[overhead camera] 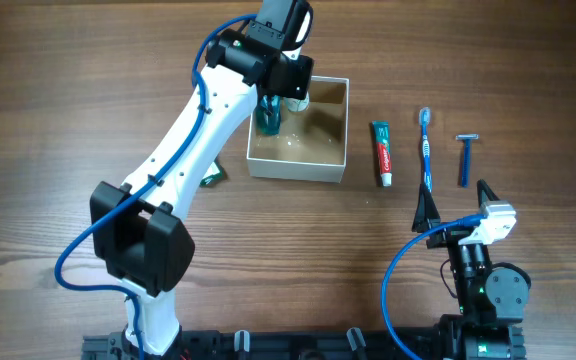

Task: Pack container
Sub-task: 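Lower the tube upright into the box beside the bottle and release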

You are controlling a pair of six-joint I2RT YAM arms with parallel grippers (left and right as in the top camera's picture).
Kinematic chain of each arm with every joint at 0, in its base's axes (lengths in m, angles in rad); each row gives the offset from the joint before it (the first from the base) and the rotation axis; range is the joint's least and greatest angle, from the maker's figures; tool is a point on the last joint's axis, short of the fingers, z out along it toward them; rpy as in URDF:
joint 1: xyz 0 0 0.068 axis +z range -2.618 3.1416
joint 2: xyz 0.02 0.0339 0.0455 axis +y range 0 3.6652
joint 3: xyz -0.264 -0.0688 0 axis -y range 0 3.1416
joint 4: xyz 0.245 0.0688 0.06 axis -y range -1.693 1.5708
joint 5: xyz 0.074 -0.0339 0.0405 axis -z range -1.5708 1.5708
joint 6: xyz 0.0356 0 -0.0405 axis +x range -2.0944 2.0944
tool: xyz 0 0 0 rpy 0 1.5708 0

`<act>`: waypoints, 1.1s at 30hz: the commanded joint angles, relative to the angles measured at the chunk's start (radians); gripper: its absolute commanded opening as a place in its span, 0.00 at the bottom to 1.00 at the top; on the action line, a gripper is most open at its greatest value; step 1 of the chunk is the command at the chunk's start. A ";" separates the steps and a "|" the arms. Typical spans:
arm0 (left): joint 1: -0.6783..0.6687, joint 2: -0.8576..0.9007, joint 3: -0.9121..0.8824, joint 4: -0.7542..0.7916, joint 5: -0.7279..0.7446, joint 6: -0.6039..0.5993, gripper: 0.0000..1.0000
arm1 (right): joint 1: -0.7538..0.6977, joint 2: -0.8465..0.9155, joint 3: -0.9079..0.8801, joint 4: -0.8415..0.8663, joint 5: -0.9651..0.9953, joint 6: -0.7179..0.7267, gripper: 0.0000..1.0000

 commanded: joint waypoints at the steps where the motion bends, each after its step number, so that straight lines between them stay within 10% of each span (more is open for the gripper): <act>1: -0.002 0.012 0.014 0.010 -0.009 0.023 0.04 | 0.004 -0.002 -0.001 0.003 0.000 -0.003 1.00; 33: -0.006 0.067 0.014 0.033 -0.006 0.023 0.12 | 0.004 -0.002 -0.001 0.003 0.000 -0.003 1.00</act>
